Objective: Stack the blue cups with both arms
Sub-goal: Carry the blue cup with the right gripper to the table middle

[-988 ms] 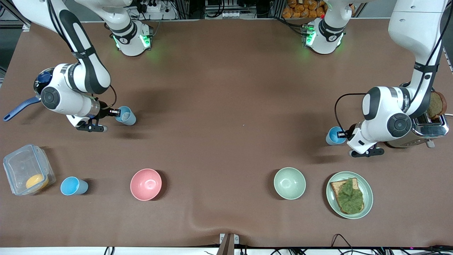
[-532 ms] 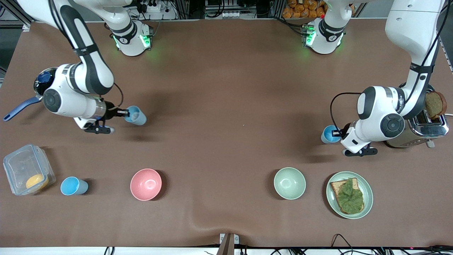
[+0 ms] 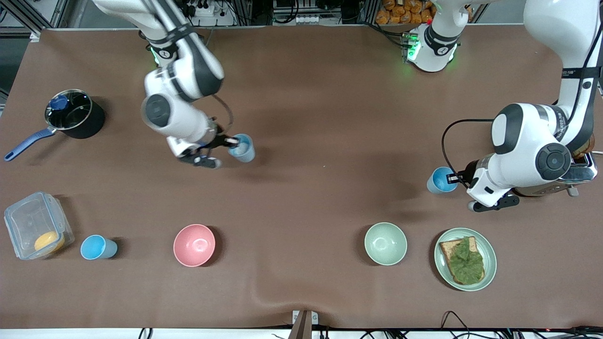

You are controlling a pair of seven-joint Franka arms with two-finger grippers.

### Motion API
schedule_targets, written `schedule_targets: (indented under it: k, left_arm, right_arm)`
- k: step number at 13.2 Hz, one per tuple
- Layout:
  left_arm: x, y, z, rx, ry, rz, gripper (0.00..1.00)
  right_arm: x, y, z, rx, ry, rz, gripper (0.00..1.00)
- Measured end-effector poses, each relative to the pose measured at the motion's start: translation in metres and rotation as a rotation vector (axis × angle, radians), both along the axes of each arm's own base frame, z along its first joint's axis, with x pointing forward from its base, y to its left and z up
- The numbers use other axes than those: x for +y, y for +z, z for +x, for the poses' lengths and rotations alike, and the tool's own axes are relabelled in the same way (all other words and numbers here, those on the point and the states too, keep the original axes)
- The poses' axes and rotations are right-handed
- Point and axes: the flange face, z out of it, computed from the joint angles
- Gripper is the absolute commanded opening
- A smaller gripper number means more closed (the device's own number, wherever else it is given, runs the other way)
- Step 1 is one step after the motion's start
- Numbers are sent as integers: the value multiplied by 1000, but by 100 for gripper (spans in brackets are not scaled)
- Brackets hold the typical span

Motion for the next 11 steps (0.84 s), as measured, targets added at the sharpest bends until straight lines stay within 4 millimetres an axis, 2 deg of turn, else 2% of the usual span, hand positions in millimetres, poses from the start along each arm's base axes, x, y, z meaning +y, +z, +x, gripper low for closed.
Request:
schedule_targets:
  k: [3, 7, 9, 11]
  left_arm:
    - [-7, 8, 2, -14, -1, -3, 0]
    - [-20, 54, 6, -50, -24, -10, 0]
    - [-33, 71, 7, -68, -44, -18, 0]
    - [-41, 75, 5, -58, -56, -20, 0]
  right_arm:
    - [61, -23, -22, -9, -84, -16, 0]
    - [139, -45, -37, 5, -192, -21, 0]
    - [166, -58, -41, 5, -230, -17, 0]
    - [179, -72, -42, 3, -248, -16, 0]
